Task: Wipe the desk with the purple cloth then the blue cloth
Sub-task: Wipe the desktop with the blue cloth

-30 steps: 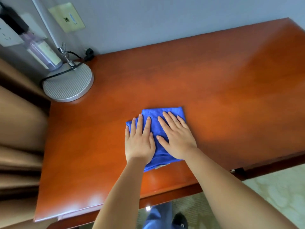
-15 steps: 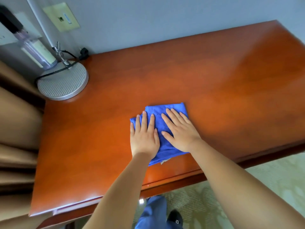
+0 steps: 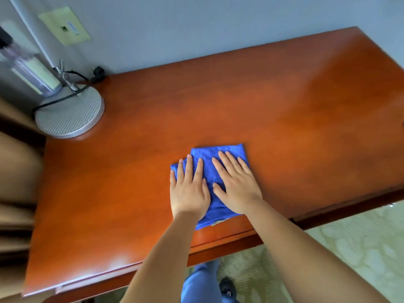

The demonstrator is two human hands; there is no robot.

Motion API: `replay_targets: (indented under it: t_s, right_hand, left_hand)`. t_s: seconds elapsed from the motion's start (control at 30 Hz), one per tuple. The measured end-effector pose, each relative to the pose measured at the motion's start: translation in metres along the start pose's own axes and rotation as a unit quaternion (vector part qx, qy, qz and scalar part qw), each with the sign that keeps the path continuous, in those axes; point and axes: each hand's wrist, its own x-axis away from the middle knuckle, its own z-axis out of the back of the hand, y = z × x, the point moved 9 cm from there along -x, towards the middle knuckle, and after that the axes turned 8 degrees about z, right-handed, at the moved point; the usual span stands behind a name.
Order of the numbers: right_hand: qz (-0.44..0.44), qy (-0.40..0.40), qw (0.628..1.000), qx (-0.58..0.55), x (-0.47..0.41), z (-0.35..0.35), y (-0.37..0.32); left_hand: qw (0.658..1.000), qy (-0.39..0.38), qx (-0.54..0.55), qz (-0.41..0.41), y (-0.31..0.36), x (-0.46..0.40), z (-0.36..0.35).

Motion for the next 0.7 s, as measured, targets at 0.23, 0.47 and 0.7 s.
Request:
replay_targets:
  t_s: [0.23,0.47,0.7]
  right_hand:
    - [0.029,0.004,1.0,0.008,-0.077,0.011,0.035]
    - [0.011,-0.006,0.999,0.033,-0.119,0.016,0.062]
    - [0.019,-0.01,1.0,0.018,-0.111,0.014,0.065]
  left_hand:
    - [0.998,0.028,0.029,0.045,0.005,-0.074,0.01]
    - [0.999,0.024,0.016,0.041,0.017,-0.129,0.015]
    - [0.999,0.037,0.003,0.022,0.021,-0.124,0.019]
